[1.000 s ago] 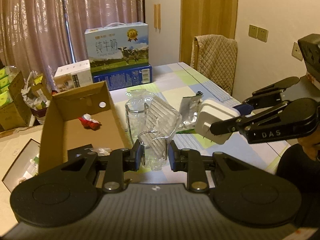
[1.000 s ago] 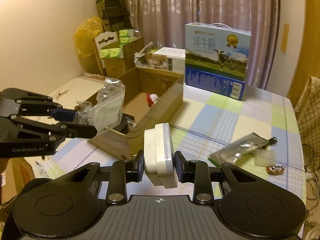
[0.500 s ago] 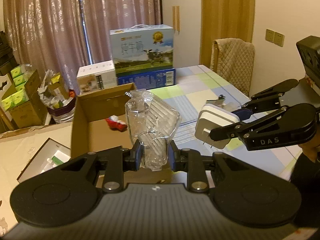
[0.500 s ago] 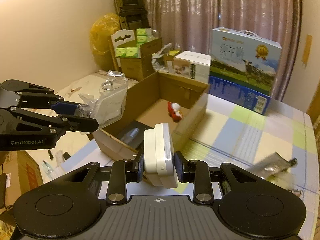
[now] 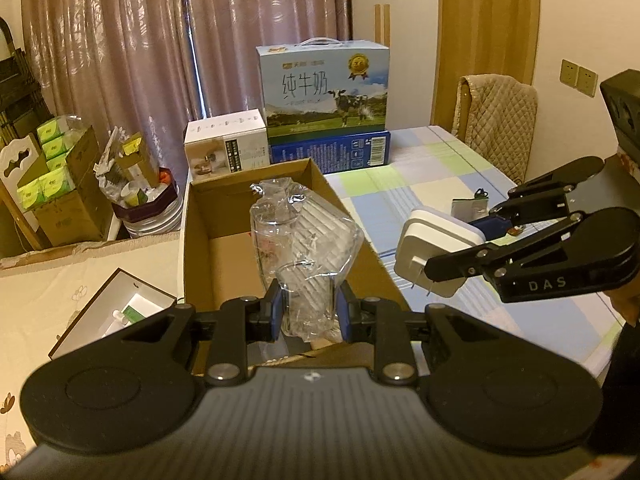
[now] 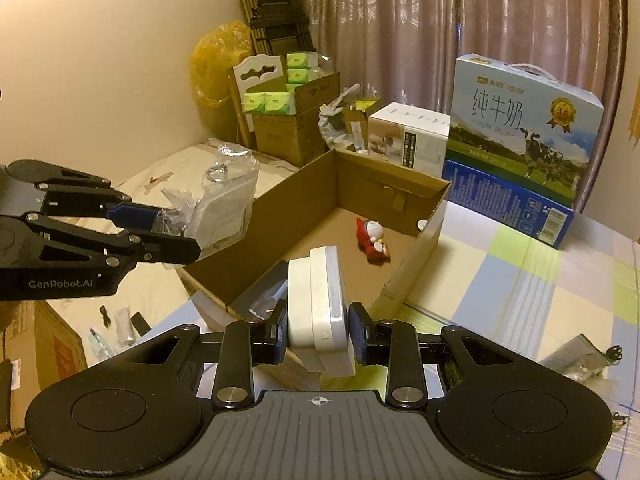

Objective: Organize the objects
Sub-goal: 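Open the left tool to release the clear bag into the cardboard box, then open the right tool to drop the night light into the box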

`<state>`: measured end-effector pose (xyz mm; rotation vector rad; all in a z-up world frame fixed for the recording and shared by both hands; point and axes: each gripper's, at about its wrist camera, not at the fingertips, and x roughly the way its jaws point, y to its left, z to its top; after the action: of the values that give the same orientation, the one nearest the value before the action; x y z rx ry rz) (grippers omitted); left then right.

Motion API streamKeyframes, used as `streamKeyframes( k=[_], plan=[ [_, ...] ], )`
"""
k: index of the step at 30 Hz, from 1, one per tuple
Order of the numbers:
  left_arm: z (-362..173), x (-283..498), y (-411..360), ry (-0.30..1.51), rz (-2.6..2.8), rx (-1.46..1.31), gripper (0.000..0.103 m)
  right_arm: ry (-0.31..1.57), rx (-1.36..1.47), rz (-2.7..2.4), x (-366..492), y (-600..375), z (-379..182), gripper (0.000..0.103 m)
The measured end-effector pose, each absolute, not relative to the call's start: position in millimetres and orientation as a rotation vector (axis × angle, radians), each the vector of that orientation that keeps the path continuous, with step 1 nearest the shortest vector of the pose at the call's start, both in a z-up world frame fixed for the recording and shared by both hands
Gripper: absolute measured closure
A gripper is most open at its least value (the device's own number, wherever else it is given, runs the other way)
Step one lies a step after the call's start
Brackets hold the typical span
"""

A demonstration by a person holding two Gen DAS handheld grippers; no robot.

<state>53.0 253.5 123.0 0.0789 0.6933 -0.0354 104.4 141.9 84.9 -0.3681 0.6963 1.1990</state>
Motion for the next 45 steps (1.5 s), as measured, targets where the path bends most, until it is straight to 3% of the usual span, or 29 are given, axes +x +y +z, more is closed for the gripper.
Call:
streamKeyframes(
  k=[21, 25, 45],
  plan=[
    [86.1, 114.0, 291.0, 0.768, -0.027, 0.048, 0.081, 0.775, -0.274, 1.166, 149.1, 179.7, 65.8, 0.075],
    [75.1, 124.8, 299.1, 0.773, -0.003, 0.035, 0.077, 0.781, -0.272, 1.165, 150.9, 183.9, 62.3, 0.075],
    [73.4, 105.0, 313.7, 0.76, 0.055, -0.005, 0.069, 0.811, -0.205, 1.197, 148.3, 191.2, 55.2, 0.075]
  ],
)
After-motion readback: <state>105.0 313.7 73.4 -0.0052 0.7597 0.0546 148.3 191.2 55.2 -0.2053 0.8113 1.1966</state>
